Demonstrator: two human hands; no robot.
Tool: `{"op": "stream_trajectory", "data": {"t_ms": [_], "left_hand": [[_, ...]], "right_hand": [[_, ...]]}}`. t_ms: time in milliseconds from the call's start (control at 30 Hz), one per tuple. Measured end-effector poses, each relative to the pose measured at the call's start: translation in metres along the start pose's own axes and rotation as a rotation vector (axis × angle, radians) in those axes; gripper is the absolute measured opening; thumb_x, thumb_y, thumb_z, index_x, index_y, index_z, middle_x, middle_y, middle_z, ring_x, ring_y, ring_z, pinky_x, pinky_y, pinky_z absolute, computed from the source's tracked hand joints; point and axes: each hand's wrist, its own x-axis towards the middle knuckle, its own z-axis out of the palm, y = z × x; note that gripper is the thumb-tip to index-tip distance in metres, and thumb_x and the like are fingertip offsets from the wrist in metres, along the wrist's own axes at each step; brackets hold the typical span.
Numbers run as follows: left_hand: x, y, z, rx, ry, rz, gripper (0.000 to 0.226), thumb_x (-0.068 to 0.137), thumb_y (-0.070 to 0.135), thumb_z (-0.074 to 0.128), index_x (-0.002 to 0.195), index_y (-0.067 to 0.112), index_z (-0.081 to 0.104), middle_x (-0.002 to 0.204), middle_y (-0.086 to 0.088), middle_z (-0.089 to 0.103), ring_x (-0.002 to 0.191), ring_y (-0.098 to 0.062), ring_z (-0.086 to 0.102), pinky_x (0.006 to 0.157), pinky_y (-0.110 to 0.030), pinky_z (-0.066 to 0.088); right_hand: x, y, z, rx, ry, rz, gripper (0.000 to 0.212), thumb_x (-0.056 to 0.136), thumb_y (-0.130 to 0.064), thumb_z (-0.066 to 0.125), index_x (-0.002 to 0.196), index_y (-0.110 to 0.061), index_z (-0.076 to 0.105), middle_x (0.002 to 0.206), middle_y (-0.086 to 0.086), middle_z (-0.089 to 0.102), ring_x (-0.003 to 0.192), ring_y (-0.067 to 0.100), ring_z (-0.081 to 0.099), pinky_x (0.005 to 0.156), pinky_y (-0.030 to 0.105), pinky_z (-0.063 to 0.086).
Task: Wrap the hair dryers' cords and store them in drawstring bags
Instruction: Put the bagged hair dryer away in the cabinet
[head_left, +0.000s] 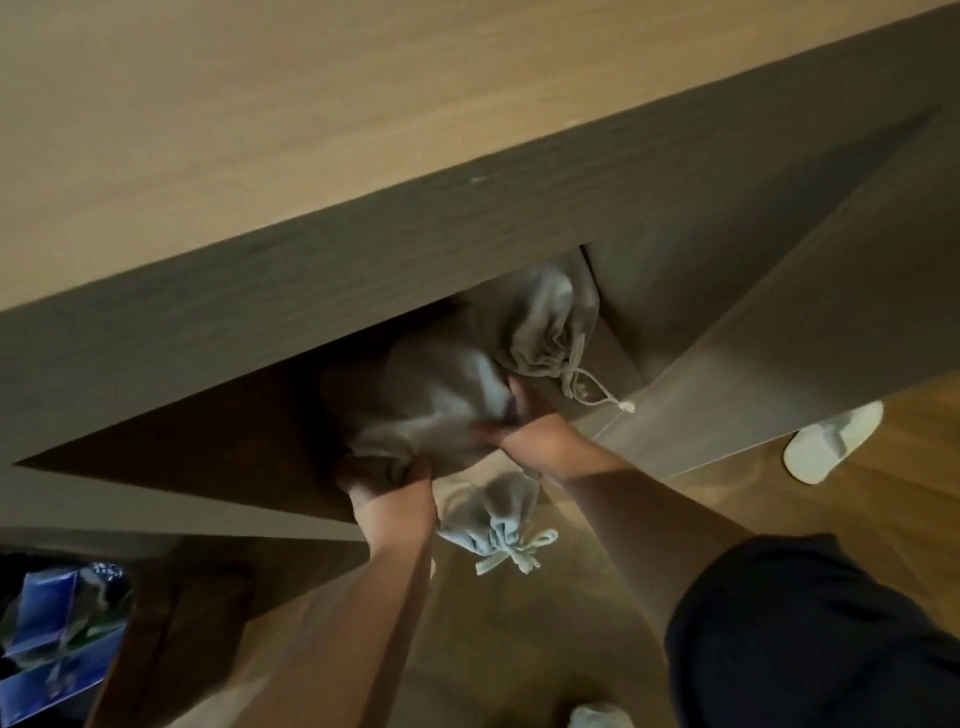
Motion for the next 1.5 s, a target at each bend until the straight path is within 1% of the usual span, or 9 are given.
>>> {"op": "stream_trajectory", "data": {"t_ms": [300,500,667,767,1000,1167,1333,1400,1500], "left_hand": [[-0.014,-0.003,-0.008,0.453,-0.070,0.120,0.062,0.088,0.017,0.061,0.140,-0.001,0.031,0.143,-0.015,0.033,0.130,-0.032,0.035,0.100,-0.034,0.035],[-0.043,-0.034,-0.034,1.143,-0.328,0.768,0.066,0.087,0.036,0.043,0.147,0.027,0.019,0.158,-0.013,0.015,0.145,-0.036,0.017,0.114,-0.051,0.030],[-0.007,-0.032,-0.010,1.495,-0.402,0.772,0.069,0.097,0.052,0.028,0.150,0.028,-0.007,0.159,-0.019,-0.009,0.143,-0.048,0.002,0.113,-0.054,0.025],[0.010,-0.027,0.000,1.451,-0.321,0.751,0.067,0.098,0.050,0.025,0.148,0.034,-0.017,0.156,-0.008,-0.030,0.142,-0.038,-0.024,0.118,-0.048,0.010],[0.044,-0.015,0.018,1.398,-0.168,0.822,0.061,0.079,0.047,0.036,0.124,0.013,0.062,0.138,-0.022,0.051,0.121,-0.051,0.050,0.092,-0.063,0.043],[0.078,0.008,0.014,1.343,-0.144,0.768,0.073,0.082,0.051,0.010,0.150,0.029,0.024,0.162,-0.004,0.003,0.146,-0.039,0.002,0.114,-0.058,0.011],[0.038,-0.002,0.016,1.234,-0.050,0.775,0.057,0.088,0.039,0.030,0.137,0.017,0.049,0.146,-0.021,0.042,0.133,-0.044,0.039,0.098,-0.056,0.042],[0.004,-0.021,0.014,1.306,-0.213,0.770,0.047,0.095,0.042,0.028,0.135,0.026,0.045,0.143,-0.017,0.046,0.130,-0.038,0.044,0.105,-0.048,0.039],[-0.009,-0.034,0.015,1.368,-0.258,0.842,0.067,0.090,0.053,0.002,0.151,0.025,0.001,0.158,-0.016,-0.015,0.145,-0.038,-0.013,0.117,-0.047,-0.003]], "right_hand": [[0.002,0.010,0.010,-0.086,0.044,-0.133,0.085,0.090,-0.034,0.067,0.154,-0.030,0.010,0.158,0.008,0.026,0.138,0.026,0.037,0.107,0.029,0.030],[-0.043,0.049,-0.011,-0.718,0.168,-0.617,0.055,0.101,-0.039,0.040,0.152,-0.041,0.018,0.139,0.004,0.045,0.119,0.014,0.043,0.108,0.031,0.035],[-0.021,0.061,-0.010,-1.085,-0.056,-0.639,0.058,0.103,-0.046,0.021,0.154,-0.038,-0.005,0.162,-0.003,-0.019,0.148,0.020,0.016,0.118,0.043,0.016],[0.008,0.052,-0.001,-1.125,-0.031,-0.633,0.066,0.094,-0.052,0.011,0.156,-0.030,0.001,0.163,0.003,-0.015,0.151,0.028,-0.005,0.117,0.046,0.022],[0.047,0.032,0.014,-1.152,0.021,-0.698,0.071,0.086,-0.042,0.014,0.154,-0.022,0.022,0.164,0.012,0.003,0.150,0.034,0.004,0.117,0.056,0.015],[0.058,0.006,0.013,-1.242,0.041,-0.746,0.058,0.101,-0.045,0.023,0.156,-0.026,0.012,0.164,0.001,-0.011,0.151,0.024,-0.005,0.121,0.044,0.005],[0.045,0.030,0.003,-1.166,0.271,-0.789,0.052,0.091,-0.040,0.037,0.139,-0.026,0.052,0.157,0.008,0.032,0.144,0.034,0.029,0.112,0.060,0.027],[0.041,0.052,-0.008,-1.203,0.335,-0.638,0.059,0.093,-0.046,0.042,0.149,-0.029,0.035,0.163,0.010,0.013,0.149,0.037,0.010,0.114,0.065,0.017],[0.039,0.066,-0.026,-1.293,0.235,-0.461,0.073,0.090,-0.065,0.005,0.152,-0.029,-0.012,0.157,0.012,-0.029,0.141,0.037,-0.033,0.118,0.059,-0.003]]}}
